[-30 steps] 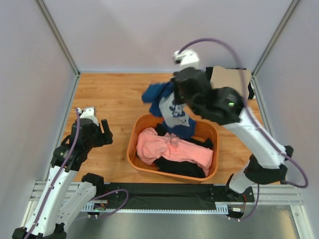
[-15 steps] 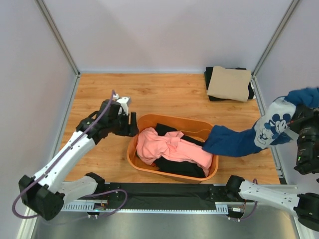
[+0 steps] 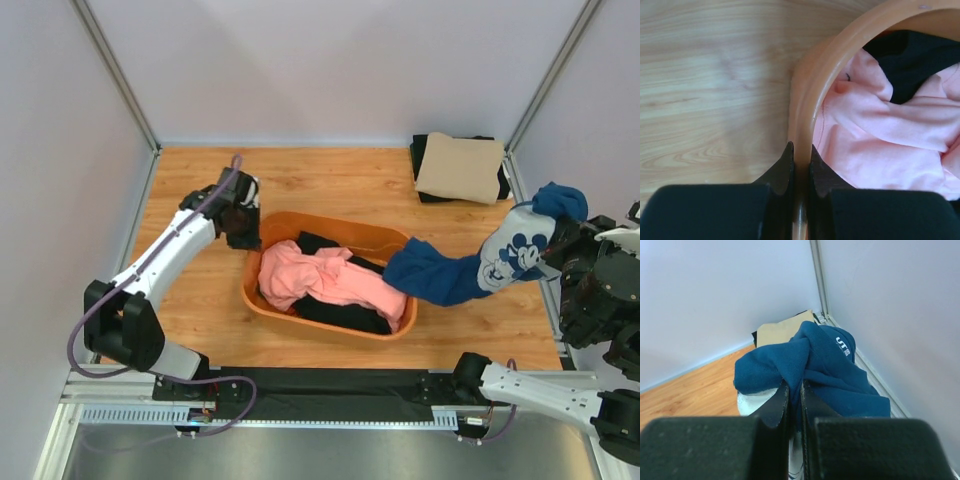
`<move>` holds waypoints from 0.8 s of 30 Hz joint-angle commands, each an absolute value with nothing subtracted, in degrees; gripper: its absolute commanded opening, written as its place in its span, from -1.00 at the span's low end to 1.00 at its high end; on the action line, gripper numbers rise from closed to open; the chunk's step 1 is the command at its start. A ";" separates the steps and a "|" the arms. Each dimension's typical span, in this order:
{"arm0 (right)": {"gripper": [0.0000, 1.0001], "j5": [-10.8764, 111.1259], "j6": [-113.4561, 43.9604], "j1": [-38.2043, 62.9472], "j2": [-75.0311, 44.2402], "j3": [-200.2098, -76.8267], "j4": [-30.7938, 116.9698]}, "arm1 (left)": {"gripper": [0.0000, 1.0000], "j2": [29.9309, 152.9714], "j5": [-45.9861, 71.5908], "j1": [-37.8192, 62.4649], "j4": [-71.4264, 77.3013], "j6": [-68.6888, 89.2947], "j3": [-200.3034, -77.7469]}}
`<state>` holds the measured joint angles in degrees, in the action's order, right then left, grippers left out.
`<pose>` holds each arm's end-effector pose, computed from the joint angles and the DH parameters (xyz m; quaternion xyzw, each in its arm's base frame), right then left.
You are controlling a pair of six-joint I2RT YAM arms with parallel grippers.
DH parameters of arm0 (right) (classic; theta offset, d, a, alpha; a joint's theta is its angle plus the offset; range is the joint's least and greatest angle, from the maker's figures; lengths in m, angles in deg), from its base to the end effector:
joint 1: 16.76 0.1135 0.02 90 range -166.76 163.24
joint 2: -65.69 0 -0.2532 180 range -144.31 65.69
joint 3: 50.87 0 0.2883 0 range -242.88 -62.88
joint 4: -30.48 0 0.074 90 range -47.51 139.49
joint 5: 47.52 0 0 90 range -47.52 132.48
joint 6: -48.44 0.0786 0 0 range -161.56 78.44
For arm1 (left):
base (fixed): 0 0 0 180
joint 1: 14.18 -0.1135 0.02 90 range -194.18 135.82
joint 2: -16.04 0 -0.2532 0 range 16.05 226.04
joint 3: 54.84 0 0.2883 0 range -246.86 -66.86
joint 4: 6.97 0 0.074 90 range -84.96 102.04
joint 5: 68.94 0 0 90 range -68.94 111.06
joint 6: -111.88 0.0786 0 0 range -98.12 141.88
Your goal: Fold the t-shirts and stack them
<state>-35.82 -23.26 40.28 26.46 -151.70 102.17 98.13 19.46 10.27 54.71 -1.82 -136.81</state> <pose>0.0915 -0.0003 0.5115 0.1853 0.6953 -0.0787 0.6900 0.3137 -0.1450 0.2292 0.0097 0.9697 -0.1117 0.2169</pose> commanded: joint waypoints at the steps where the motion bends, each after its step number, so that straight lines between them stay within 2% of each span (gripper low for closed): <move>1: -0.99 -34.07 -17.57 40.37 26.22 -152.27 102.87 | -1.00 100.50 24.15 -4.62 58.04 -5.97 -141.21; 7: -1.00 -30.38 -15.64 40.37 24.99 -148.94 102.87 | -1.00 105.69 12.64 -28.62 54.71 -14.47 -142.80; 10: -1.00 -27.49 -14.41 40.37 23.94 -147.44 102.96 | -1.00 107.44 8.76 -36.56 49.96 -20.63 -141.30; 17: -1.00 -21.60 -10.63 40.46 23.23 -145.51 104.63 | -1.00 106.84 13.24 -43.88 48.99 -38.03 -140.78; 21: -1.00 -18.17 -9.75 40.37 23.41 -143.75 105.33 | -1.00 103.68 14.21 -46.17 40.40 -50.26 -134.55; 24: -1.00 -14.65 -8.78 40.46 23.32 -141.38 105.42 | -1.00 106.82 14.29 -46.17 38.52 -50.02 -140.14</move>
